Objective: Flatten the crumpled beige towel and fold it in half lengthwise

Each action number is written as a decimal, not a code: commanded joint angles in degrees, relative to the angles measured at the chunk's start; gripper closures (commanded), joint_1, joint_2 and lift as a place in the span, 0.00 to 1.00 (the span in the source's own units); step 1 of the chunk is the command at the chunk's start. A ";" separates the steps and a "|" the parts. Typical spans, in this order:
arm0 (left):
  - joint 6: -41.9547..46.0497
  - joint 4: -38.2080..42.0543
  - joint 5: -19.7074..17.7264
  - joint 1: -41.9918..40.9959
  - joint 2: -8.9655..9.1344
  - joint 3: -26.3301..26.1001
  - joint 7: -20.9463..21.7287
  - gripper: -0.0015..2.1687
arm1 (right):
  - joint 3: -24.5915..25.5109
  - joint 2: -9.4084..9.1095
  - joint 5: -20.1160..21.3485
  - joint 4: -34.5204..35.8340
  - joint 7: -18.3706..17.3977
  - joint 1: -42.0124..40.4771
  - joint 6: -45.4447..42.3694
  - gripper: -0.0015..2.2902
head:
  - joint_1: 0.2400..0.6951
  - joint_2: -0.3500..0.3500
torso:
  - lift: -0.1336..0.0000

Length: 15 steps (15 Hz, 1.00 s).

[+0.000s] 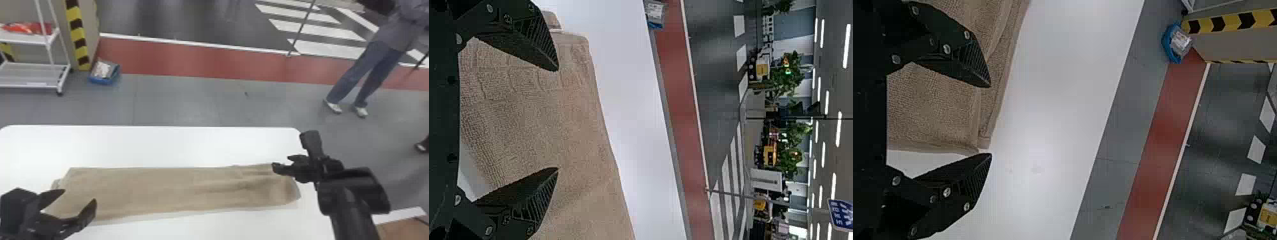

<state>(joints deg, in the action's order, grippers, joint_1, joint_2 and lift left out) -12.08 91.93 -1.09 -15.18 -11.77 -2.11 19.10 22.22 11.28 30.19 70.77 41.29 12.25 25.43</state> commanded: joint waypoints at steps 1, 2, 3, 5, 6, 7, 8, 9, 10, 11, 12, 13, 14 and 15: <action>-0.01 0.00 -0.05 -0.11 0.09 0.17 -0.02 0.09 | -0.51 0.15 3.92 4.91 6.35 3.04 5.12 0.12 | 1.00 0.13 | 1.00; 0.16 0.00 -0.05 -0.11 0.09 0.08 -0.02 0.09 | -1.65 0.67 8.31 4.56 12.41 5.85 4.77 0.12 | 1.00 0.14 | 1.00; 0.34 0.09 -0.14 -0.11 0.09 0.08 0.06 0.09 | -3.50 1.11 13.67 3.41 18.83 7.70 2.31 0.12 | 1.00 0.15 | 1.00; 0.34 0.09 -0.23 -0.11 0.00 0.26 0.06 0.09 | -9.48 2.26 20.62 -0.01 22.87 9.28 -1.03 0.12 | 1.00 0.20 | 1.00; 0.34 0.09 -0.31 -0.11 0.00 0.52 0.06 0.09 | -11.23 2.26 24.04 -0.98 24.01 9.19 -1.73 0.12 | 1.00 0.21 | 1.00; 0.34 0.00 -0.23 -0.03 0.00 0.79 0.24 0.09 | -11.76 2.34 26.77 -2.56 24.81 8.58 -9.12 0.12 | 1.00 0.22 | 1.00; 0.34 -0.09 -0.23 -0.03 0.00 0.79 0.24 0.09 | -12.29 2.26 30.20 -4.23 23.75 7.79 -14.74 0.12 | 1.00 0.22 | 1.00; 0.52 -0.18 -0.31 -0.03 -0.09 0.87 0.33 0.09 | -12.46 2.34 33.45 -5.99 23.05 7.79 -17.73 0.12 | 1.00 0.24 | 1.00; 0.87 -0.35 -0.40 0.06 -0.09 0.87 0.42 0.09 | -12.38 2.78 34.77 -8.89 22.08 8.84 -20.54 0.13 | 1.00 0.25 | 1.00; 0.87 -0.35 -0.31 0.06 -0.09 0.70 0.50 0.09 | -11.94 3.84 34.41 -12.23 21.11 10.77 -24.41 0.18 | 1.00 0.25 | 1.00; 0.87 -0.35 -0.31 0.06 -0.09 0.35 0.50 0.09 | -11.50 4.10 34.59 -13.81 17.77 11.74 -25.29 0.22 | 1.00 0.24 | 1.00; 0.87 -0.35 -0.31 0.06 0.00 0.17 0.50 0.09 | -11.41 4.10 34.68 -13.99 15.14 11.83 -25.29 0.23 | 1.00 0.24 | 1.00; 0.87 -0.26 -0.23 -0.11 0.00 0.08 0.50 0.09 | -11.41 4.10 35.03 -15.57 14.08 12.71 -25.11 0.23 | 1.00 0.23 | 1.00; 1.04 -0.18 -0.14 -0.29 0.00 0.00 0.50 0.09 | -11.41 4.28 35.91 -18.65 13.99 14.55 -25.11 0.24 | 1.00 0.22 | 1.00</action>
<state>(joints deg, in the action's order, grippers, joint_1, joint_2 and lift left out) -11.20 91.63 -1.36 -15.21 -11.80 -1.96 19.60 10.77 15.40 65.19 55.38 55.31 24.88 0.32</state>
